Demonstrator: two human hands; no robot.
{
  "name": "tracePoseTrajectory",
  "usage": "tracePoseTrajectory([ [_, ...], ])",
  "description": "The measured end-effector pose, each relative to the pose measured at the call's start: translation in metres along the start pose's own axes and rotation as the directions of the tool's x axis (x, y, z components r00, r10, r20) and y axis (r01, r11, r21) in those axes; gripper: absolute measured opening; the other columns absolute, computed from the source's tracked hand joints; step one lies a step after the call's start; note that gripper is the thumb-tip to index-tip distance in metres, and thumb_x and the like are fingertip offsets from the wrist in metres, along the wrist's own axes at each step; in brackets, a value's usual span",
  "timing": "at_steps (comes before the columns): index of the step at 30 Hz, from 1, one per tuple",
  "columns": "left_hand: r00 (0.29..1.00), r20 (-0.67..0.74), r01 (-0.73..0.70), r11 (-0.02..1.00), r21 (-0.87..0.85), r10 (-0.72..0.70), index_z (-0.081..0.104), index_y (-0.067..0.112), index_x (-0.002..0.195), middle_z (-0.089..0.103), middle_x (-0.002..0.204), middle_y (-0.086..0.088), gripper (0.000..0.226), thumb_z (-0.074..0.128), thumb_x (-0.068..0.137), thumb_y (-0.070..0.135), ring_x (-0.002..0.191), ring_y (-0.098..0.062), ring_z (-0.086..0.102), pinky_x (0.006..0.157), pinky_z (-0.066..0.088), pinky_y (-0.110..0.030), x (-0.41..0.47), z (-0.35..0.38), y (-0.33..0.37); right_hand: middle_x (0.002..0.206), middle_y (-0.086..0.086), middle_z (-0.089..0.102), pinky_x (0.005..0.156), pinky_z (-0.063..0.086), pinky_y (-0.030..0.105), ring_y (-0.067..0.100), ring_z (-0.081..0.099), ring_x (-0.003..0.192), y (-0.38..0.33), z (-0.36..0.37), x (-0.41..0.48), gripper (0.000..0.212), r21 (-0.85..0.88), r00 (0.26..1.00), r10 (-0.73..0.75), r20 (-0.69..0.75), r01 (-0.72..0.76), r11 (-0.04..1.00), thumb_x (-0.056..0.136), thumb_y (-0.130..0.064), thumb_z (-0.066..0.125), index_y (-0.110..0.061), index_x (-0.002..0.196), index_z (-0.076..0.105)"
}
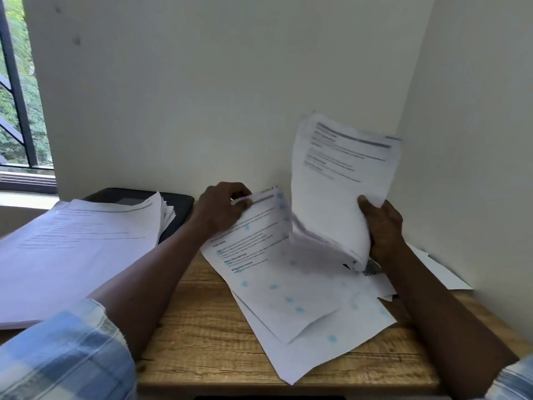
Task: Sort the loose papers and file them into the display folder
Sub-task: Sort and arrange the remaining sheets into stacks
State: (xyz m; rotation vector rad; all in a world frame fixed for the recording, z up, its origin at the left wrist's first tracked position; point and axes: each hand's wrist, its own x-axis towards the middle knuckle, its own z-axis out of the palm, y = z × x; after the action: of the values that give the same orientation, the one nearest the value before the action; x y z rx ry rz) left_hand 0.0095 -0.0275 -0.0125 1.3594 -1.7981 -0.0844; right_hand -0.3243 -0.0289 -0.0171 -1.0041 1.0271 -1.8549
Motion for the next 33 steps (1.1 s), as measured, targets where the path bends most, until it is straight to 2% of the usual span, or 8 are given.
tracePoseTrajectory([
  [6,1.000,0.019,0.003,0.983,-0.183,0.000,0.056,0.017,0.062,0.058,0.057,0.014,0.022,0.066,0.082,0.018,0.056,0.002,0.045,0.058,0.036,-0.027,-0.001,-0.019,-0.004,0.105,0.012,0.078,0.075,0.063,0.033,0.022,0.076,0.087,-0.025,0.014,-0.035,0.027,-0.401,0.838,0.110,0.534,0.137,0.906,0.088,-0.013,0.077,-0.009,0.114,0.073],
  [9,0.991,0.113,0.104,0.953,-0.285,-0.074,0.072,0.022,0.084,0.068,0.062,0.024,0.025,0.066,0.094,-0.001,0.062,0.007,0.062,0.057,0.047,-0.015,0.001,-0.030,-0.004,0.106,0.011,0.078,0.082,0.060,0.039,0.026,0.075,0.094,-0.025,0.017,-0.041,0.028,-0.448,0.760,0.152,0.632,0.199,0.871,0.087,-0.016,0.080,-0.010,0.114,0.075],
  [13,0.931,0.326,0.320,0.794,-0.517,-0.163,0.078,0.014,0.099,0.079,0.093,-0.006,0.020,0.064,0.097,0.000,0.076,-0.014,0.073,0.065,0.058,-0.025,-0.002,-0.030,-0.001,0.113,0.002,0.076,0.075,0.061,0.029,0.012,0.075,0.094,-0.015,0.022,-0.043,0.052,-0.535,0.797,0.150,0.585,0.239,0.810,0.079,-0.026,0.088,-0.027,0.126,0.066],
  [16,0.921,0.362,0.335,0.760,-0.557,-0.141,0.078,0.013,0.104,0.078,0.100,-0.009,0.020,0.062,0.099,0.000,0.081,-0.015,0.073,0.069,0.059,-0.028,-0.002,-0.026,0.000,0.132,-0.013,0.066,0.101,0.055,0.040,0.008,0.064,0.119,-0.007,0.020,-0.039,0.062,-0.626,0.795,0.153,0.587,0.326,0.708,0.073,-0.060,0.086,-0.041,0.129,0.066],
  [21,0.928,0.348,0.334,0.700,-0.631,-0.129,0.076,0.010,0.106,0.077,0.093,-0.006,0.023,0.058,0.100,-0.003,0.075,-0.013,0.071,0.064,0.059,-0.025,0.003,-0.025,0.006,0.106,0.008,0.078,0.092,0.060,0.049,0.032,0.075,0.101,-0.012,0.019,-0.043,0.024,-0.525,0.775,0.170,0.608,0.232,0.819,0.093,-0.028,0.075,-0.015,0.113,0.075],
  [24,0.919,0.366,0.369,0.657,-0.657,-0.150,0.076,0.008,0.112,0.077,0.091,-0.006,0.022,0.059,0.101,0.000,0.072,-0.014,0.071,0.059,0.057,-0.024,0.003,-0.023,0.006,0.104,0.011,0.078,0.077,0.061,0.035,0.026,0.076,0.093,-0.015,0.018,-0.044,0.020,-0.522,0.781,0.142,0.608,0.259,0.813,0.097,-0.026,0.071,-0.011,0.108,0.075],
  [28,0.932,0.308,0.358,0.620,-0.699,-0.190,0.077,0.010,0.112,0.077,0.099,-0.005,0.022,0.059,0.105,0.021,0.082,-0.013,0.071,0.067,0.056,-0.023,0.002,-0.019,0.006,0.097,0.014,0.078,0.079,0.059,0.052,0.030,0.074,0.086,-0.012,0.015,-0.034,0.019,-0.503,0.834,0.005,0.552,0.328,0.800,0.094,-0.032,0.074,-0.015,0.103,0.074],
  [33,0.958,0.010,0.262,0.855,-0.448,-0.288,0.071,0.018,0.100,0.072,0.096,-0.003,0.026,0.049,0.108,0.030,0.086,-0.020,0.067,0.074,0.054,-0.029,0.002,-0.003,-0.011,0.087,0.009,0.073,0.071,0.051,0.038,0.020,0.062,0.075,-0.013,0.007,-0.013,0.007,-0.376,0.918,-0.309,0.250,0.386,0.842,0.092,-0.025,0.076,-0.024,0.090,0.069],
])
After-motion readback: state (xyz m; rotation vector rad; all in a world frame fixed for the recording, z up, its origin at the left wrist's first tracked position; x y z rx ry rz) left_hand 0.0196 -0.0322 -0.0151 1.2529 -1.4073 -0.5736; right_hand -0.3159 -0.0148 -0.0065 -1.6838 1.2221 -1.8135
